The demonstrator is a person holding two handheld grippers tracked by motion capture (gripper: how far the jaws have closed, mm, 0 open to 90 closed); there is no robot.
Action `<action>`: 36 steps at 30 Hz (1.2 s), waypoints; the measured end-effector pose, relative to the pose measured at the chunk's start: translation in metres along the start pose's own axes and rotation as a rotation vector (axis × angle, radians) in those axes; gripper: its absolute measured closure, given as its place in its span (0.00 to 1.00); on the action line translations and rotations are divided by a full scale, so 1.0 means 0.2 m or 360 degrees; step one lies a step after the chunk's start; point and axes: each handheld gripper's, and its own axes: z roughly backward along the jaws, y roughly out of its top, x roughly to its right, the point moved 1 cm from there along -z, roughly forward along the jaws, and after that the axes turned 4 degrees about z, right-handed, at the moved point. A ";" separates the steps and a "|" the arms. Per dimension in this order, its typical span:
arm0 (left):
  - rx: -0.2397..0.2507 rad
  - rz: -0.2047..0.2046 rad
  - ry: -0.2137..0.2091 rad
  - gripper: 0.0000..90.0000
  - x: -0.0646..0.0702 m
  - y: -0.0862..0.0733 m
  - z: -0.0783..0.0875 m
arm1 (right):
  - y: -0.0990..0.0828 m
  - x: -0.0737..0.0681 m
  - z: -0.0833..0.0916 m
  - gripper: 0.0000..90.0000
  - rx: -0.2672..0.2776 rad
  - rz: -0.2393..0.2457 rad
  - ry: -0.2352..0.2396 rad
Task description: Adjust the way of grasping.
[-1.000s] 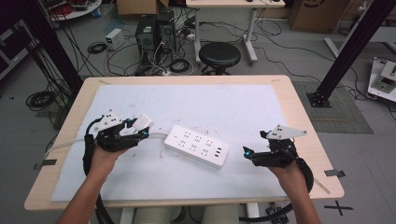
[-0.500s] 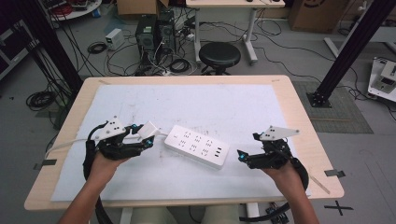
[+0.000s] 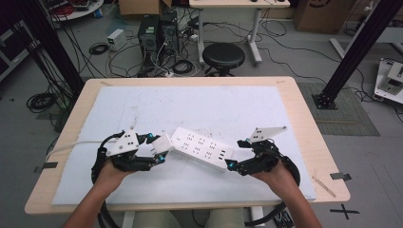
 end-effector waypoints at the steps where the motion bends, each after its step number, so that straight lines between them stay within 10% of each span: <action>1: 0.0001 -0.0004 -0.0013 0.47 0.01 0.00 -0.01 | 0.00 0.00 -0.01 0.18 -0.0002 -0.0005 0.0014; 25: -0.0041 -0.0306 -0.0181 0.47 0.13 0.03 -0.14 | 0.12 -0.03 -0.15 0.19 0.0002 -0.0199 0.0428; 36: -0.0037 -0.0414 -0.0158 0.47 0.17 0.04 -0.17 | 0.17 -0.05 -0.25 0.19 -0.0050 -0.0332 0.0592</action>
